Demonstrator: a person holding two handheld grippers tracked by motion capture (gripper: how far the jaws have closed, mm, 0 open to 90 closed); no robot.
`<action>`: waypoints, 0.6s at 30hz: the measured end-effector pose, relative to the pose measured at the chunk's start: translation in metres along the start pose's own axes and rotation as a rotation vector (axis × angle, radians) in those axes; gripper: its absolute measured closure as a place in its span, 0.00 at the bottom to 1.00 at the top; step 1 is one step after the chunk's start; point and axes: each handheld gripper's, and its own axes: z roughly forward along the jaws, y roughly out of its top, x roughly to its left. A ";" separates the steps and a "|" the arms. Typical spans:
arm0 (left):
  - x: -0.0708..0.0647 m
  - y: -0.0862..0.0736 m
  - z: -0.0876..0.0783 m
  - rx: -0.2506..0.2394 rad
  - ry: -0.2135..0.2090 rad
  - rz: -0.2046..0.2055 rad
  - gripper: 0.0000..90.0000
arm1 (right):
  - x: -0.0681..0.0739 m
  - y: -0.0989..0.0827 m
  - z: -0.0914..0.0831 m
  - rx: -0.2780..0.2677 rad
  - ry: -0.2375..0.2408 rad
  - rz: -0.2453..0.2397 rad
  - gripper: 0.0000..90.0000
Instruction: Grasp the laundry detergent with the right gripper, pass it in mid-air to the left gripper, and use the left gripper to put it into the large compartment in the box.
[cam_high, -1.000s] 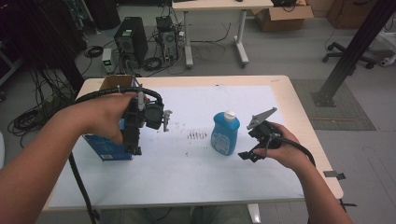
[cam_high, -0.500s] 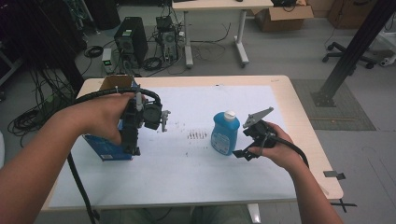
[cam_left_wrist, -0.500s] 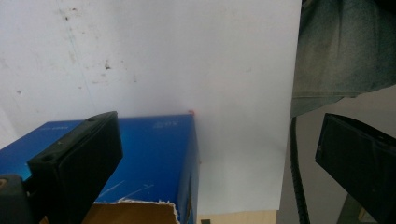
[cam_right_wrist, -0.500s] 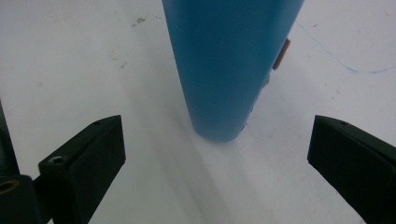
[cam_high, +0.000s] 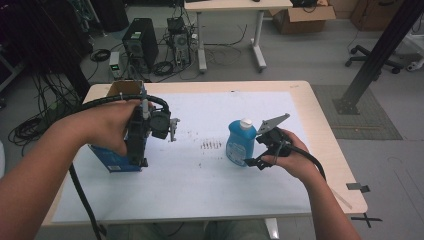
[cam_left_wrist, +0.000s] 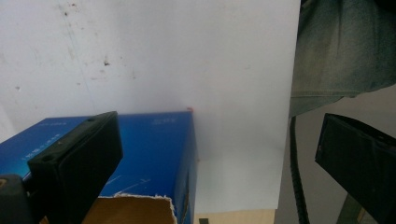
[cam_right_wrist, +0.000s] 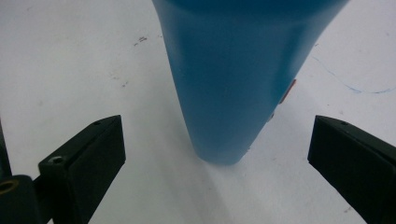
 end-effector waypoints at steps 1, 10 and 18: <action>0.000 0.000 0.000 -0.001 0.001 0.000 0.01 | 0.000 0.000 0.001 0.000 0.001 -0.002 0.05; -0.001 0.002 0.001 -0.016 -0.002 -0.005 0.01 | 0.000 0.001 0.006 -0.032 0.002 0.005 0.04; -0.004 0.003 0.002 -0.024 -0.003 -0.011 0.01 | 0.000 -0.004 0.014 -0.075 0.000 0.008 0.04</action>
